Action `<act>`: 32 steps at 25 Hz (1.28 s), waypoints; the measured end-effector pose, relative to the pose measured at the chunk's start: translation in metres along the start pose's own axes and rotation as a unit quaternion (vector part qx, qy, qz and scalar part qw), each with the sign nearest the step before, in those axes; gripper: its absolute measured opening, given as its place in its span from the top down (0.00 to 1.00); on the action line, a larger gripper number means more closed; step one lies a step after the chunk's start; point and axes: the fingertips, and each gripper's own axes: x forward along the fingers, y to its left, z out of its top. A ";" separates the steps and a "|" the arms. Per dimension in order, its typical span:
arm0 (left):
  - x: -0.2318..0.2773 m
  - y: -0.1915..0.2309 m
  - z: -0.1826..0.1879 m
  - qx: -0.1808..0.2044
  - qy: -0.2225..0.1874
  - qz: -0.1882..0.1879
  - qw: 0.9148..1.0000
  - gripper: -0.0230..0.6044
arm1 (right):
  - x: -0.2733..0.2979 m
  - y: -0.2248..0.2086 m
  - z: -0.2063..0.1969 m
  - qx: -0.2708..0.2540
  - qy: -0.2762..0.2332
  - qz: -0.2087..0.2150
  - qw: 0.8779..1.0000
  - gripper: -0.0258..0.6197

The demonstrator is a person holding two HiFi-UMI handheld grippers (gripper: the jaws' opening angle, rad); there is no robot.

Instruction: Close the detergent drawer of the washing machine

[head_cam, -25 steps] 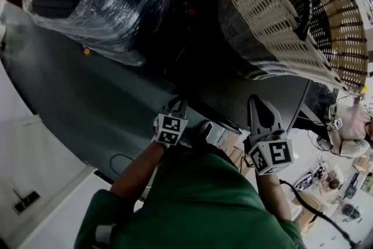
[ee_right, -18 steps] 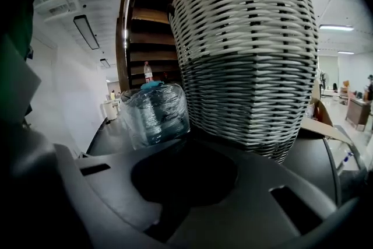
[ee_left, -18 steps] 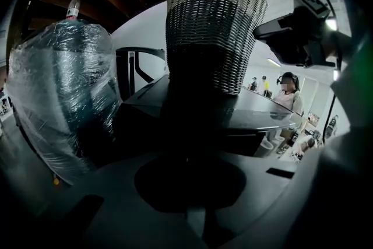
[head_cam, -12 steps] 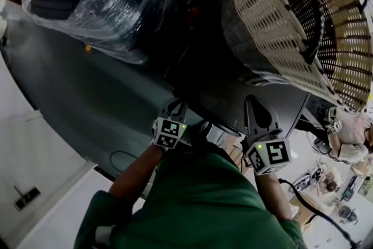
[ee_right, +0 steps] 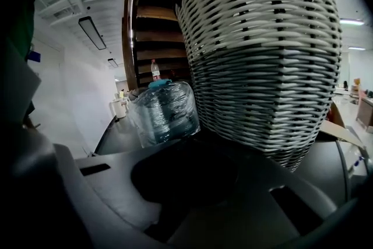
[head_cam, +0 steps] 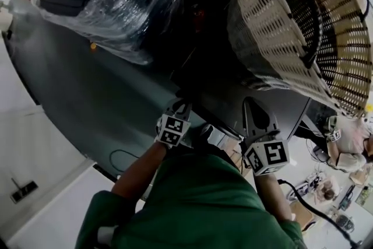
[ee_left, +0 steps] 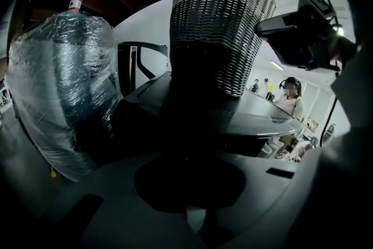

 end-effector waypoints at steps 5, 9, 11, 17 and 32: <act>-0.002 0.000 0.000 0.021 0.016 -0.002 1.000 0.92 | -0.006 0.015 0.008 -0.004 -0.015 0.011 1.000 0.93; -0.024 0.011 0.025 0.036 -0.029 0.031 0.998 0.92 | -0.014 0.023 0.014 -0.013 -0.036 0.011 0.999 0.93; -0.046 0.018 0.048 0.037 -0.067 0.054 0.996 0.92 | -0.020 0.025 0.014 -0.017 -0.046 0.009 0.999 0.93; -0.118 0.021 0.134 0.065 -0.192 0.086 0.975 0.92 | -0.042 0.029 0.029 -0.027 -0.094 -0.008 0.995 0.93; -0.218 -0.041 0.229 0.137 -0.314 0.060 0.938 0.92 | -0.114 0.043 0.069 -0.060 -0.162 -0.054 0.984 0.93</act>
